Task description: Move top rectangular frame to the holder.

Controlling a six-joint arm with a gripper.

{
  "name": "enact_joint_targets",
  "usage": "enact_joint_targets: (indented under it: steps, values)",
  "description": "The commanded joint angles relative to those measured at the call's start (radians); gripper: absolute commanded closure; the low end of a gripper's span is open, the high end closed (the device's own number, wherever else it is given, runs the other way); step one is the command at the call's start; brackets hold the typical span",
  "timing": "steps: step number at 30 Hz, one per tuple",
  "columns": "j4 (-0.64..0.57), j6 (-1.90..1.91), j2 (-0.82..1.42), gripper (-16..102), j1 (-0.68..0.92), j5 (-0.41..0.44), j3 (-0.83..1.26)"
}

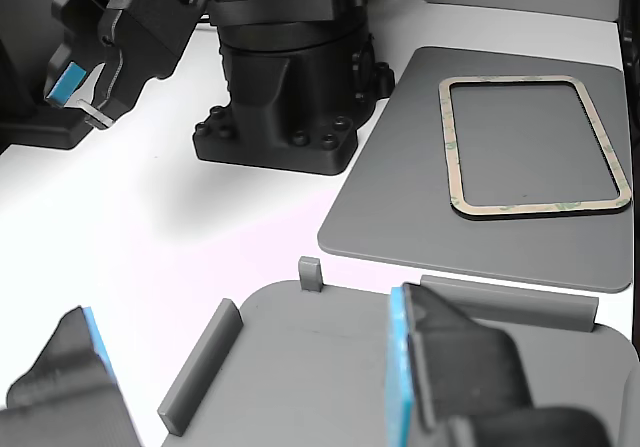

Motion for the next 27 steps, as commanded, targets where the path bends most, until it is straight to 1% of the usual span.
enact_joint_targets:
  steps: [1,22,27]
  values:
    - [-0.008,-0.002,0.023,-14,-0.011,0.0,-0.02]
    - [-0.008,-0.002,0.023,-14,-0.011,0.0,-0.02]
    - [-0.011,-0.015,0.023,-14,-0.017,-0.021,-0.02]
